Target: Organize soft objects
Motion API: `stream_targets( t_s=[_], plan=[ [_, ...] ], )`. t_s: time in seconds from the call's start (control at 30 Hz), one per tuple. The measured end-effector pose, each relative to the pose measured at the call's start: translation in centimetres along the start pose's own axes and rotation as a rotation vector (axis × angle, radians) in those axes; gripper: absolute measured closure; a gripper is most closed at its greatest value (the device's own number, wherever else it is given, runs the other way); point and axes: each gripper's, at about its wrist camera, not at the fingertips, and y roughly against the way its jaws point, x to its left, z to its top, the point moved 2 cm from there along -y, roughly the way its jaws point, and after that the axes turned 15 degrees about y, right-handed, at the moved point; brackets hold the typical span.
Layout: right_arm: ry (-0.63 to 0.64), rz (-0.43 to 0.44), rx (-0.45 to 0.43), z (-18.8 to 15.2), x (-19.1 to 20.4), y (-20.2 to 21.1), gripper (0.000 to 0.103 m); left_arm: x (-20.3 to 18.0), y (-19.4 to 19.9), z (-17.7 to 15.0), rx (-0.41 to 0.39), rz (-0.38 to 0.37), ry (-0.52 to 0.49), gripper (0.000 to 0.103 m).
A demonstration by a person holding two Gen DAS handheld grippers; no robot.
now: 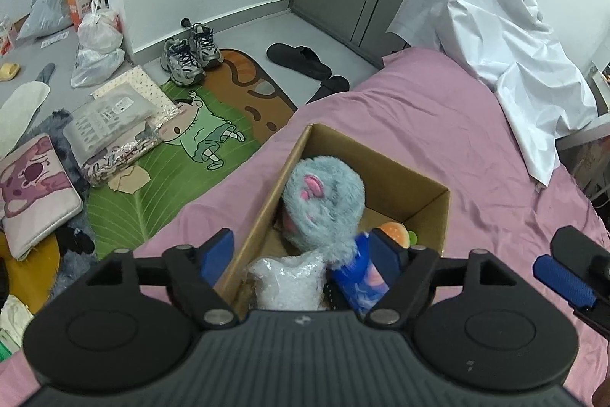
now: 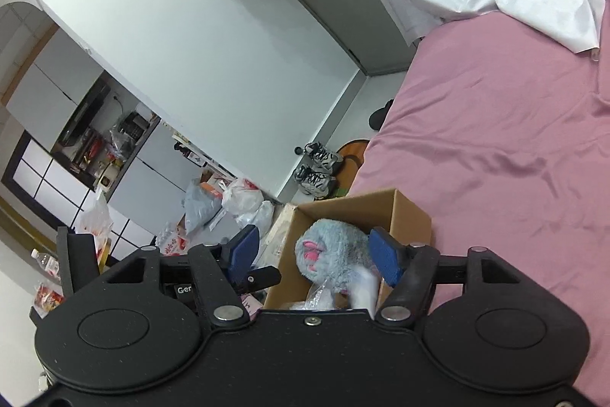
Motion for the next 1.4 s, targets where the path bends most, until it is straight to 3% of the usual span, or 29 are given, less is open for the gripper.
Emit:
stream_targets(
  t_s=[0.27,0.7,1.4],
  plan=[
    [-0.072,-0.039,0.032,-0.4,-1.5,0.7,0.037,-1.0,1.1,-0.9,0.007,-0.029,-0.028,0.015],
    [-0.025,-0.057,0.063,0.1,-1.6,3.4,0.007,-3.0,3.5,-2.4,0.009,0.012,-0.092,0.003],
    [0.119,-0.143,0.084,0.2,-1.8,10.1,0.000,-5.4,9.7,-6.3,-0.059,0.000,-0.126,0.000]
  ],
)
